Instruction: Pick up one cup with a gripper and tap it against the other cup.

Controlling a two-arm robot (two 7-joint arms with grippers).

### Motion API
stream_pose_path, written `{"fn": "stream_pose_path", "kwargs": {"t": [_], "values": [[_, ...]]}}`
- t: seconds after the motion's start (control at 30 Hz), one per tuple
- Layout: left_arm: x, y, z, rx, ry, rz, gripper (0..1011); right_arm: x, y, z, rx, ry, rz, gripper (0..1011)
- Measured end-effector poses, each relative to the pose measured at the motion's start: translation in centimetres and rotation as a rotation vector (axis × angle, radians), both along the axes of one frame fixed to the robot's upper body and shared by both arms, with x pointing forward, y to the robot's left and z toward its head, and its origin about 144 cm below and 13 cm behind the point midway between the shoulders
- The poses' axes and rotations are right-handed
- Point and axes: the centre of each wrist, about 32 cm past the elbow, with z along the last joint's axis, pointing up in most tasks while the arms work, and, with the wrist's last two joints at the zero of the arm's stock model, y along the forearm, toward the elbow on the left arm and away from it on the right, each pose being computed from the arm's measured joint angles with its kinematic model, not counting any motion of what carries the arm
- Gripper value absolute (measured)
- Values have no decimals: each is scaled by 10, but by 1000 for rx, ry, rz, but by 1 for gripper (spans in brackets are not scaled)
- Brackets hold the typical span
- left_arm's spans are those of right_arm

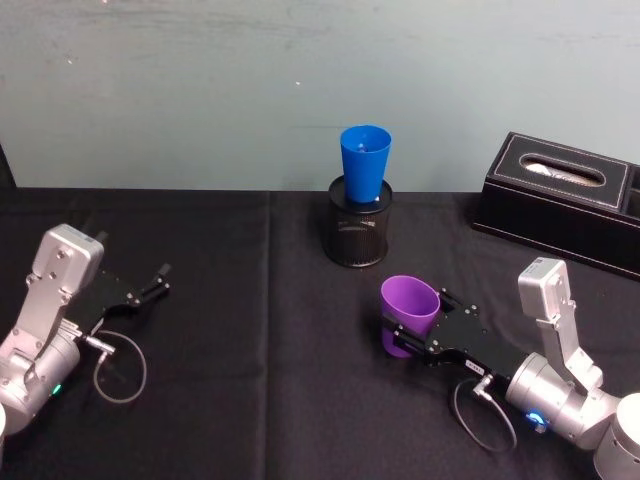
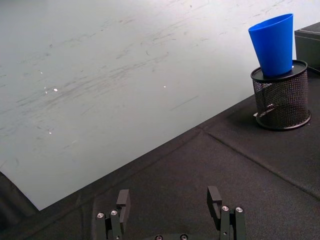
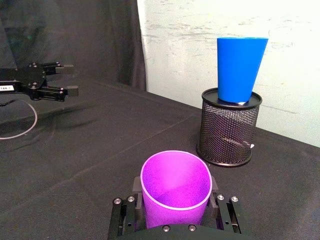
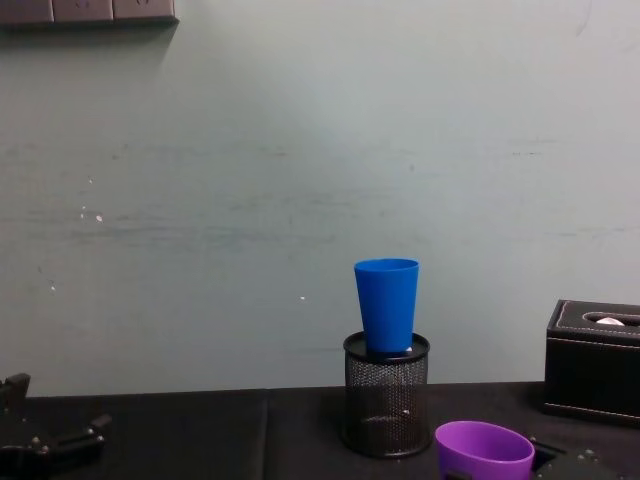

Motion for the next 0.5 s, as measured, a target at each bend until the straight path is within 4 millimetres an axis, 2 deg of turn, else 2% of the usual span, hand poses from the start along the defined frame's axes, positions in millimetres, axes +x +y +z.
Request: {"fn": "stream_pose_path", "kwargs": {"t": [0.5], "values": [[0,0,0,0,0,0,1011,0,0,0,0,0,0,726]]}}
